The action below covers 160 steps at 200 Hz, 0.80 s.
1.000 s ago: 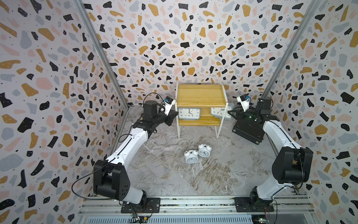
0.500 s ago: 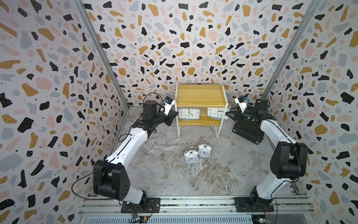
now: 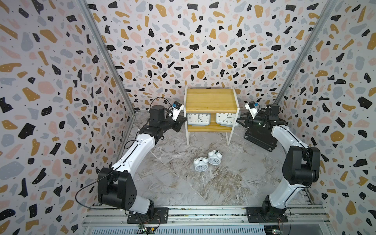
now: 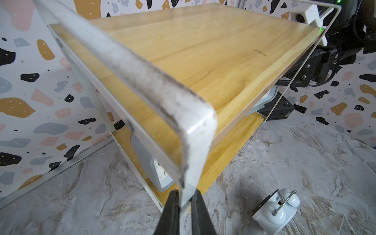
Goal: Place the alarm clocks on the shelf by style
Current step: Place the alarm on the shelf.
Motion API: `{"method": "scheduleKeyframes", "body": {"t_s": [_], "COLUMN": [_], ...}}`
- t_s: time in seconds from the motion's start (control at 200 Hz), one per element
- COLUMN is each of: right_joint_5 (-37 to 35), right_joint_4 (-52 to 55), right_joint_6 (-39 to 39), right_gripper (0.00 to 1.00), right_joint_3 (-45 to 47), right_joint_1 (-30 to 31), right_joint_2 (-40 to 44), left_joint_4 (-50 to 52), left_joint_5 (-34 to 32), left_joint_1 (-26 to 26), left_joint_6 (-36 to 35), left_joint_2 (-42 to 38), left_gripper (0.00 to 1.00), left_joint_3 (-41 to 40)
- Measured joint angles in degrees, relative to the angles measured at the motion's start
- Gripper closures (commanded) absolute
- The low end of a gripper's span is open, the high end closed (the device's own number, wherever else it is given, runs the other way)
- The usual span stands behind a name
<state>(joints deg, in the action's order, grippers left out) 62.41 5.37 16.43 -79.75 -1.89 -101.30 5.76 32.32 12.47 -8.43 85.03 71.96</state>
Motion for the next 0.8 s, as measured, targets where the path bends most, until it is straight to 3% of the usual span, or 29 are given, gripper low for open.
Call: {"method": "scheduleKeyframes", "body": {"t_s": [0.801], "right_joint_5": [2.99], "right_joint_4": [3.74], "right_joint_6": [3.48], "right_gripper": [0.8], "right_joint_3": [-3.23], "right_joint_1": [1.9], "right_joint_2": [-2.73], "left_joint_4": [0.13], "left_joint_5": [1.2], "left_joint_1": [-0.26], "left_joint_6": [-0.5], "left_joint_2": [0.39], "left_gripper": [0.88], "left_joint_3": [0.31]}}
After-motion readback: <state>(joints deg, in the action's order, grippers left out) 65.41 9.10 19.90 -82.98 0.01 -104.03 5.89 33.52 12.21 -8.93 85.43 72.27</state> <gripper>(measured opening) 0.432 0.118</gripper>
